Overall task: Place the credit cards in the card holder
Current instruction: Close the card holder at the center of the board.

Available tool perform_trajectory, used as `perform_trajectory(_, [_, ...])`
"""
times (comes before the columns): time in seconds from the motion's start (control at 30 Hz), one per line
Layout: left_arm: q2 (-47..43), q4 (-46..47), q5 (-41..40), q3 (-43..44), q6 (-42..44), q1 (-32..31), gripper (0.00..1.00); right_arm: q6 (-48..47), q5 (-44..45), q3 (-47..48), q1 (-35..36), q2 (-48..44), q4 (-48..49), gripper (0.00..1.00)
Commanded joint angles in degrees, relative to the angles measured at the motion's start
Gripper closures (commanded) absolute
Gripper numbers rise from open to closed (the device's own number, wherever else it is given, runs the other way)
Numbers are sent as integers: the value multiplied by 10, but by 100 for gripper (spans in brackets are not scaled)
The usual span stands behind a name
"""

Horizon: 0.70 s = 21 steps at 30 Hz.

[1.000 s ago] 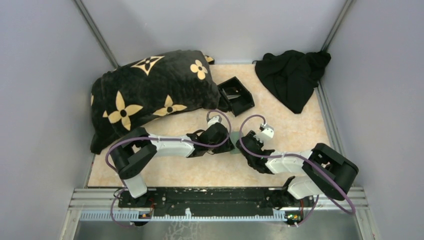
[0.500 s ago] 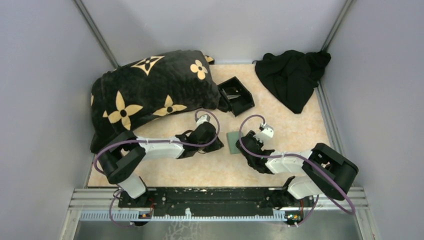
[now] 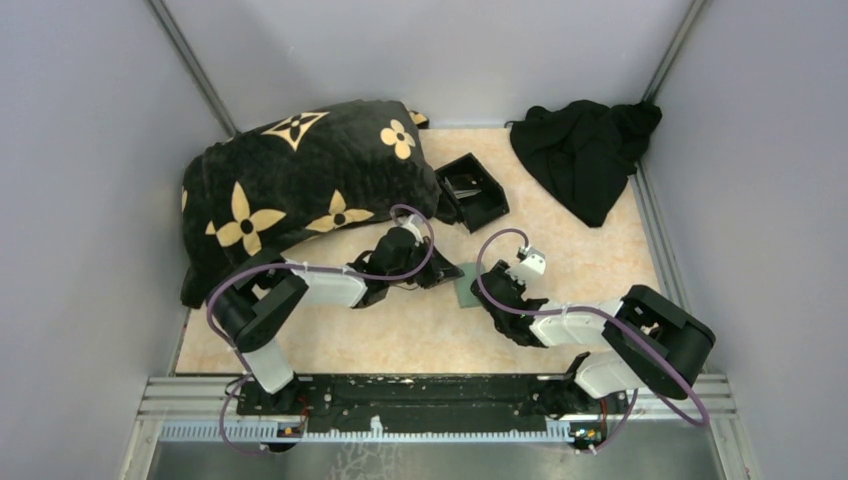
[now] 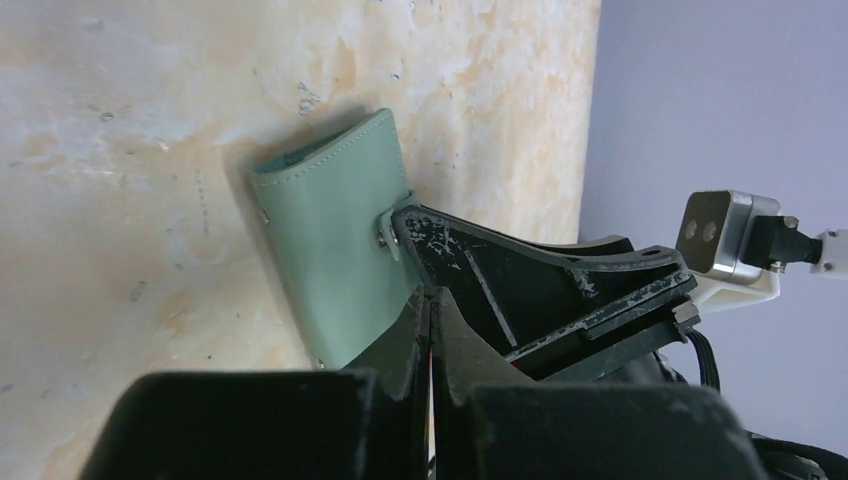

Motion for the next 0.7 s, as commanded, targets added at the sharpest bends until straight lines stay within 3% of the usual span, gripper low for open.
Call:
perform_trajectory(0.0, [20, 60, 73, 21, -26, 7, 100, -15, -133, -40, 13, 50, -156, 65])
perform_trajectory(0.47, [82, 42, 102, 72, -24, 7, 100, -15, -132, -40, 13, 51, -153, 65])
perform_trajectory(0.67, [124, -21, 66, 91, 8, -15, 100, -21, -133, -38, 13, 56, -149, 65])
